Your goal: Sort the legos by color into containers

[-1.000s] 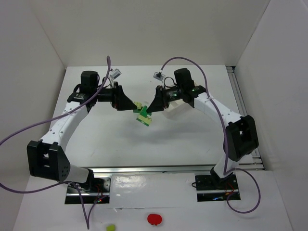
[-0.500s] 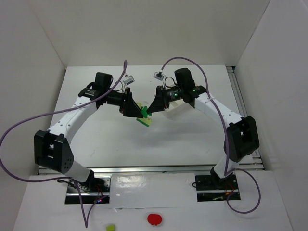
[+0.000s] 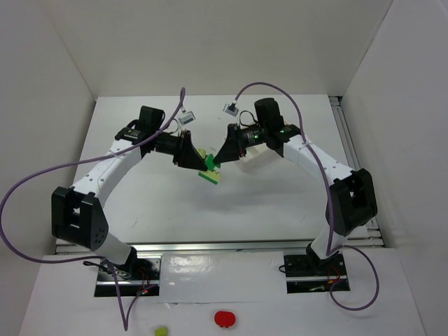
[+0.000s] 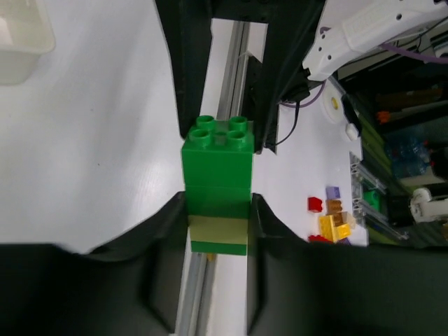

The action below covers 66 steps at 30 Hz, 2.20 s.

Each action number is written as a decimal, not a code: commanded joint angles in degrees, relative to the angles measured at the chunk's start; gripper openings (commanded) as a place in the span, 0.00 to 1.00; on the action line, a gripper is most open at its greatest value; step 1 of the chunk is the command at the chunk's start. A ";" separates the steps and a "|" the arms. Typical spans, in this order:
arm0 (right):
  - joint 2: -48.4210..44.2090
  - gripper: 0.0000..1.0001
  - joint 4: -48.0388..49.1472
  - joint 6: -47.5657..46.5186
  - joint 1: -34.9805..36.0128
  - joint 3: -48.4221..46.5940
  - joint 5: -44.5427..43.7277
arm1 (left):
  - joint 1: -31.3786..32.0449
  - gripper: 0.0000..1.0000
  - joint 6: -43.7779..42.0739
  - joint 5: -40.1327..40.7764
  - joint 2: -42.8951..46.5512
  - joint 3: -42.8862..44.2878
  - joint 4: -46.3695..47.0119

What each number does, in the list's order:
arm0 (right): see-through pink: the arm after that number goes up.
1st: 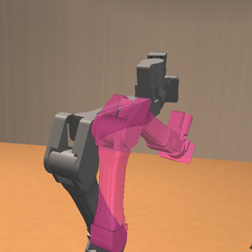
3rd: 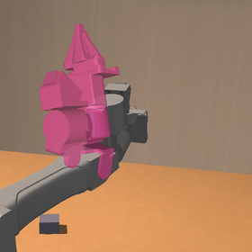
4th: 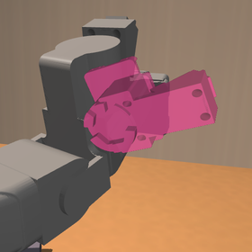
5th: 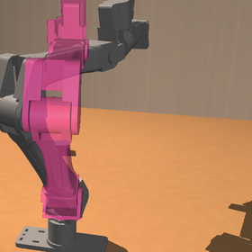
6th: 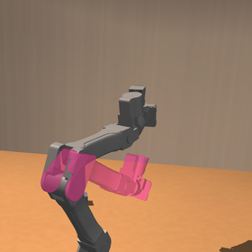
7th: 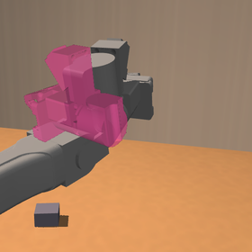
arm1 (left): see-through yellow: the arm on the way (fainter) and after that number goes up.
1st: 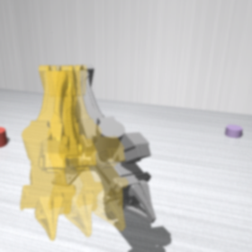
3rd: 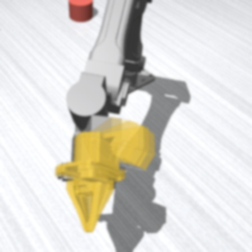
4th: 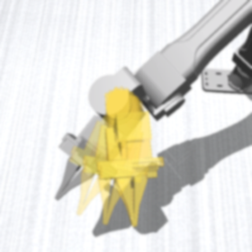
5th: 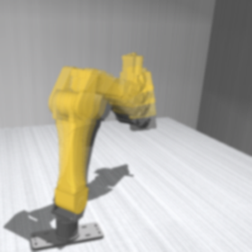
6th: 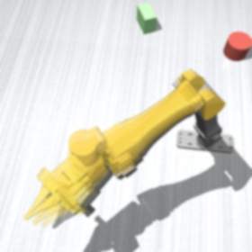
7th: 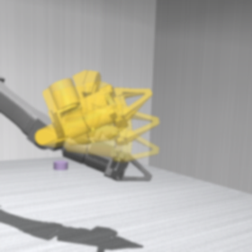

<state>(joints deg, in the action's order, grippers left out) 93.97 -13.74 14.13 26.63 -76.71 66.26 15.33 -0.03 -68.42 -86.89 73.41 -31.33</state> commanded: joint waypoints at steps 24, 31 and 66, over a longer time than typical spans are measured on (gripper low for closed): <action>-6.62 0.14 8.23 11.09 -6.07 3.33 -33.54 | -3.64 0.00 5.13 0.57 -0.73 -0.81 4.53; 4.10 0.14 -7.16 7.67 -0.88 -6.16 -65.45 | -6.98 0.00 8.82 4.79 -1.88 1.04 4.00; -2.75 0.77 4.42 0.37 -2.64 -1.25 -18.73 | -8.13 0.00 11.80 2.86 -2.32 1.48 6.19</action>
<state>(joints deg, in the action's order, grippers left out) 91.15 -12.14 16.23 23.75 -77.36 30.55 7.46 9.67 -63.40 -89.06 73.76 -28.25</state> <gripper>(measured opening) 0.762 0.377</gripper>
